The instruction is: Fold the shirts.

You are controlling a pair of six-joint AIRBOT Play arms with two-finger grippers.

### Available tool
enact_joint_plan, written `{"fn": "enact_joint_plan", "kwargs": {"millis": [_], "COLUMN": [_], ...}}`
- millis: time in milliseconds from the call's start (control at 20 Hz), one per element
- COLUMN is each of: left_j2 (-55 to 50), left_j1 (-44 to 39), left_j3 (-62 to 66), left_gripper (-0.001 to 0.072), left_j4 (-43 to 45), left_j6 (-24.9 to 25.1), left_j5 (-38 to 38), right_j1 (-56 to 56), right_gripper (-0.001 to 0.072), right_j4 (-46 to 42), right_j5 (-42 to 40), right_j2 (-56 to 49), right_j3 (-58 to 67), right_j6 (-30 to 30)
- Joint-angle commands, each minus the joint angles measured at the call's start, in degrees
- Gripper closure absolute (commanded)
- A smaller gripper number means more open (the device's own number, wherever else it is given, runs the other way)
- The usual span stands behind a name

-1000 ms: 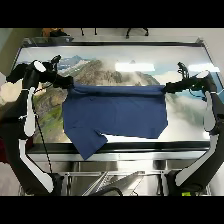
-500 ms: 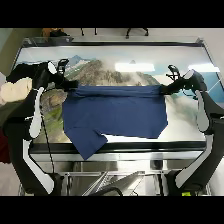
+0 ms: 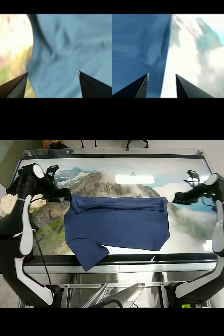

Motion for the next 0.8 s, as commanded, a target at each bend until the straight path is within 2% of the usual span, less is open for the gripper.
{"fn": "enact_joint_plan", "kwargs": {"millis": [0, 200, 350, 500, 600, 750], "left_j2": [10.3, 22.0, 28.3, 32.7, 34.6, 35.2], "left_j1": [3.0, 5.6, 7.0, 7.0, 6.5, 3.8], "left_j3": [-17.6, -43.0, -56.8, -65.7, -69.9, -74.3], "left_gripper": [0.0008, 0.0008, 0.0008, 0.0009, 0.0008, 0.0008], "left_j4": [-3.3, -5.6, -5.6, -9.7, -16.1, -19.3], "left_j6": [0.2, 1.4, 1.5, 2.1, 3.4, 3.8], "left_j5": [-1.1, 3.6, 5.6, 8.3, 12.6, 19.8], "right_j1": [-5.7, -10.5, -10.9, -10.9, -10.9, -10.9], "right_gripper": [0.0298, 0.0298, 0.0297, 0.0298, 0.0298, 0.0298], "right_j4": [0.7, 3.6, 4.8, 7.6, 11.7, 15.1], "right_j5": [9.2, 6.0, 1.0, -1.7, -4.7, -6.1], "right_j2": [6.9, 17.3, 22.4, 22.9, 22.8, 21.9], "right_j3": [-9.5, -31.0, -43.7, -50.0, -52.3, -53.7], "right_j6": [1.9, 2.5, 1.5, -0.8, -3.5, -5.7]}}
